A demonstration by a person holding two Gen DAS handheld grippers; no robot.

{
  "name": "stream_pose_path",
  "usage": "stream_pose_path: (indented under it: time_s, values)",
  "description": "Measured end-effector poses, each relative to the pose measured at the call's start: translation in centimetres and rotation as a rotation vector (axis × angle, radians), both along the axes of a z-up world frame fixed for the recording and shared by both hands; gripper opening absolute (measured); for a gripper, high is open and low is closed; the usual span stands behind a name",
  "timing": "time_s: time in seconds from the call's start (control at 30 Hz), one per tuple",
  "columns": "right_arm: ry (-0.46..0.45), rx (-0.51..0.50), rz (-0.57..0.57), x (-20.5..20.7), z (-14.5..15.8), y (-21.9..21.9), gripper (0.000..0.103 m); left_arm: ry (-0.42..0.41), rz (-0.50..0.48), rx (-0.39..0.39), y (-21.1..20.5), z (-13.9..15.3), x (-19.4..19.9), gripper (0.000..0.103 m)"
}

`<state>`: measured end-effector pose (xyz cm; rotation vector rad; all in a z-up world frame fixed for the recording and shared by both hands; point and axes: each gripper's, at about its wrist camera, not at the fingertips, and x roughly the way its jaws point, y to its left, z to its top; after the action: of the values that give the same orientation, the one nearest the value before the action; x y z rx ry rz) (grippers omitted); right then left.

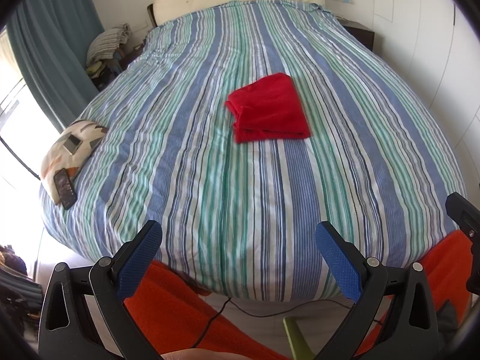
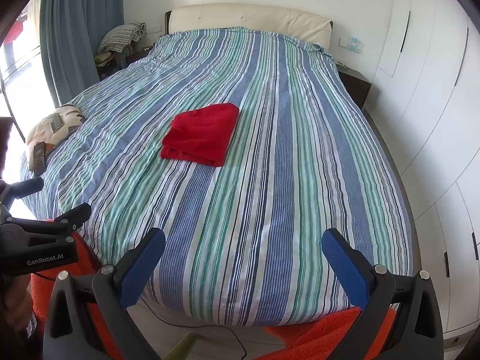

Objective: Fold small clothes

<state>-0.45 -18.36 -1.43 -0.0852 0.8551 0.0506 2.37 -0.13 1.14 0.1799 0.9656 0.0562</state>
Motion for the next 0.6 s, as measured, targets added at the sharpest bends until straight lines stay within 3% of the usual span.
stream_pose_path:
  time_s: [0.6]
  values:
    - [0.009,0.011,0.007,0.26,0.07,-0.02,0.103,-0.002,-0.002,-0.001,-0.22,0.17,0.26,0.102]
